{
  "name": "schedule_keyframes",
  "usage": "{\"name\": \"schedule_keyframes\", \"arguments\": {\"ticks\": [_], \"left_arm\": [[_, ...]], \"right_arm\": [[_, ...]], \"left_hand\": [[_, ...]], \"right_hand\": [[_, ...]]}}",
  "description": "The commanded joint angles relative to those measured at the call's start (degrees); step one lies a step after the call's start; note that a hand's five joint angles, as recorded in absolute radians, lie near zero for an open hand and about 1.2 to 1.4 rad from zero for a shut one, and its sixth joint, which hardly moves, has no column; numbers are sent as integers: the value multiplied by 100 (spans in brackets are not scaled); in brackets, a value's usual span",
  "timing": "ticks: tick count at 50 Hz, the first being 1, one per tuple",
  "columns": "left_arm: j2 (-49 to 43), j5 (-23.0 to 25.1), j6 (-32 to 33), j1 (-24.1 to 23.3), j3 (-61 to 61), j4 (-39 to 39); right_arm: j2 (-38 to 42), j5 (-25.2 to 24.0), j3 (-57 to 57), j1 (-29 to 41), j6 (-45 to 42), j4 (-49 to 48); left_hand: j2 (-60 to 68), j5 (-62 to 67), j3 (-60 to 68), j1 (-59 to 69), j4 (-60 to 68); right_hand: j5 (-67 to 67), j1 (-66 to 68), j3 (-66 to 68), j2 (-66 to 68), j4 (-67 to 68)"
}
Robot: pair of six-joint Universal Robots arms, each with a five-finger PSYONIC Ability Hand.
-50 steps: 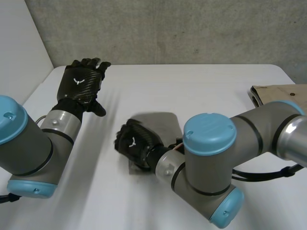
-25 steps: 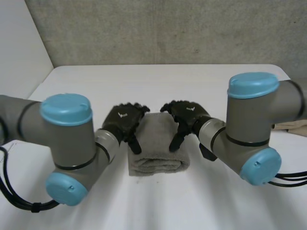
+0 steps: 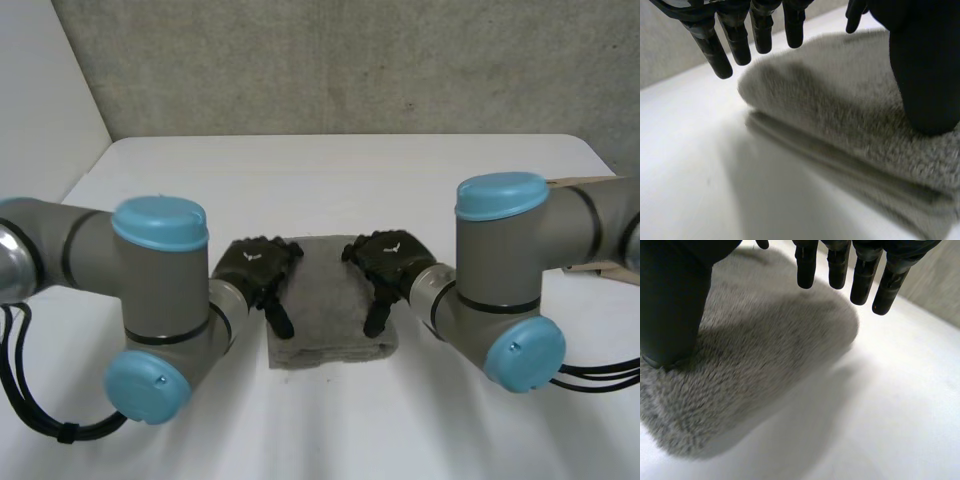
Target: Fold the laundry.
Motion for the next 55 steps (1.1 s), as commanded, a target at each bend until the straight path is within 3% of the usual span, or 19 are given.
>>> {"name": "schedule_keyframes", "arguments": {"ticks": [1,8,13,16,35,55], "left_arm": [[966,503,-19,249,-70,-8],[1829,1559,-36,470,-114,-288],[2093,2253,-54,610,-17,-833],[2137,2368,-71,672,0,-1000],[2093,2369,-89,654,-79,-1019],[2049,2369,-98,646,-96,-1010]], "right_arm": [[-1180,341,1044,-24,19,-1023],[-2164,931,2283,81,28,-1876],[-2157,940,2759,81,54,-1956],[-1982,940,2882,134,98,-2035],[-435,861,2567,837,11,-3292],[32,852,2364,864,-631,-4021]], "left_hand": [[131,42,107,197,130],[114,25,90,180,113],[80,-9,56,146,80],[80,-9,56,146,80],[80,-9,56,146,80],[80,-9,56,146,80]], "right_hand": [[-389,-100,-228,-270,-332],[-389,-100,-228,-270,-332],[-389,-100,-228,-270,-332],[-389,-100,-228,-270,-332],[23,312,184,141,80],[2041,2330,2202,2159,2097]]}}
